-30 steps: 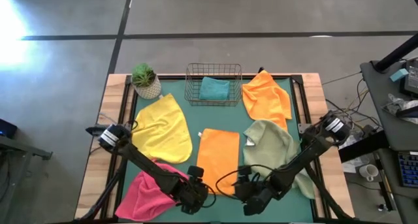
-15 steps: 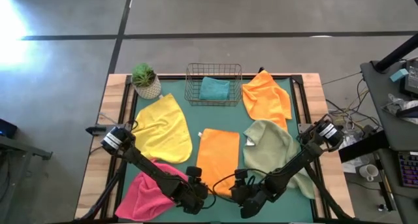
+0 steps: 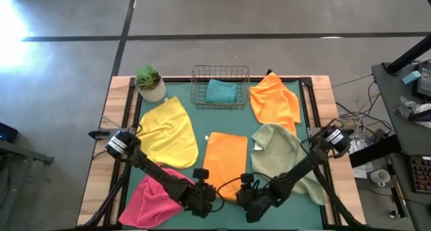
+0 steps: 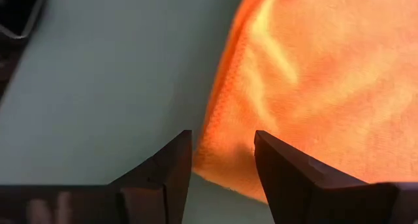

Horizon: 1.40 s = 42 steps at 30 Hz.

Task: Fold microfiber towels
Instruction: Fold the left orange microfiber cloth

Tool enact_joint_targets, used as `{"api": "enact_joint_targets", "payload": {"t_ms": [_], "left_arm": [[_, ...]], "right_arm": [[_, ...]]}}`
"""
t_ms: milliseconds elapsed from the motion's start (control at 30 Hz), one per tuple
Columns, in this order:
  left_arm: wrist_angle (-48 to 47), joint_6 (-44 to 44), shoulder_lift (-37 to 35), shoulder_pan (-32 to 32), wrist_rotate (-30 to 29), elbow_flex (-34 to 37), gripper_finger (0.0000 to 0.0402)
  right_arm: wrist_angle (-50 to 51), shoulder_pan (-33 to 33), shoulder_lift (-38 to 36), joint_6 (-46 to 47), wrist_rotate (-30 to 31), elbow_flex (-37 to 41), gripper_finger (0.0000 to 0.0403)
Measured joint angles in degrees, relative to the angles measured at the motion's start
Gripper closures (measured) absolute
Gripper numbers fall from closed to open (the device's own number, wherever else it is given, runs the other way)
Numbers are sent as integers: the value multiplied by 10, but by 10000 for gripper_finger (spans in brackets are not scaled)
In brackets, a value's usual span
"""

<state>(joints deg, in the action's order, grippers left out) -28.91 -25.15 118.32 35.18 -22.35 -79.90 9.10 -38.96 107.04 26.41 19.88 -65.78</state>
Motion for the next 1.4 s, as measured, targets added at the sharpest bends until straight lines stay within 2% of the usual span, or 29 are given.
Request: {"api": "enact_joint_targets", "payload": {"t_ms": [133,233,567,933,1167,1400], "left_arm": [[1,0,0,-1,2,0,397],[1,0,0,-1,3,0,400],[3,0,-4,-7,21,0,401],[-10,0,-38,-9,156,-25,401],[-29,-1,-70,-10,235,-74,401],[-93,-42,-89,-10,236,-147,401]], "right_arm": [[0,11,0,0,-11,8,249],[-1,15,0,1,-27,14,267],[-3,15,-2,2,-72,14,387],[26,15,-62,45,-99,14,393],[31,10,-129,114,-110,14,394],[25,-4,-155,210,-109,14,394]]}}
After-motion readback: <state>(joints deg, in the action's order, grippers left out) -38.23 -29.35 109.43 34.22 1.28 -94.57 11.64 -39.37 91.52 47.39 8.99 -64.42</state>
